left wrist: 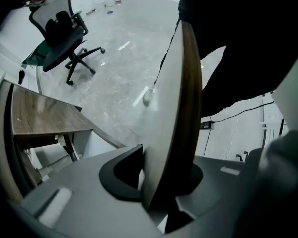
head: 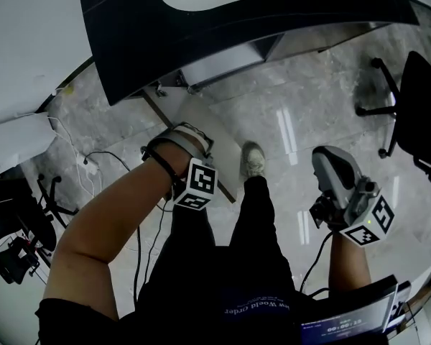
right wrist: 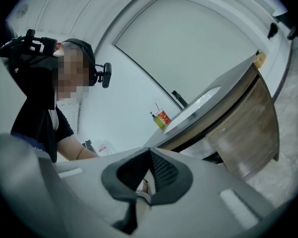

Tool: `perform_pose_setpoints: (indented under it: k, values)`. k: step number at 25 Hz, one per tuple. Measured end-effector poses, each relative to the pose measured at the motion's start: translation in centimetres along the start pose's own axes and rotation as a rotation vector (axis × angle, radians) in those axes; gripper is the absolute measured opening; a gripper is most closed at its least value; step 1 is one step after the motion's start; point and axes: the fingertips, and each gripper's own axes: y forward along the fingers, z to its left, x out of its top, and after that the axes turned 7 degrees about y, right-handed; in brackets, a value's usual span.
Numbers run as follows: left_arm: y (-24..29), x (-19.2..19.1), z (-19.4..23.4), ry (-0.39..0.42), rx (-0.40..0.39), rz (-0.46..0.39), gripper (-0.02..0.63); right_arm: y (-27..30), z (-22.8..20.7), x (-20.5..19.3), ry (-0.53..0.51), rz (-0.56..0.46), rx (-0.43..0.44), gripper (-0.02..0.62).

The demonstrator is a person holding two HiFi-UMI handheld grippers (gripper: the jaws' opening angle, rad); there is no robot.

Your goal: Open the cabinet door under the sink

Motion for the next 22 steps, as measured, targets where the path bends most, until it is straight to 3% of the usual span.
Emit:
perform_pose_setpoints:
  k: [7, 15, 22]
  values:
    - [0.3, -1.5, -6.1, 0.165, 0.029, -0.001, 0.083, 3.1, 6.2, -4.5, -0.014, -0.075, -0.079, 0.002]
    - [1.1, -1.8, -8.2, 0.431, 0.032, 0.018, 0.084, 2.4, 5.8, -4.6, 0.012, -0.157, -0.171, 0.002]
    - [0.7, -2.1, -8.8, 0.48, 0.091, -0.002, 0.083, 4.6, 8.2, -6.4, 0.021, -0.175, -0.211, 0.002]
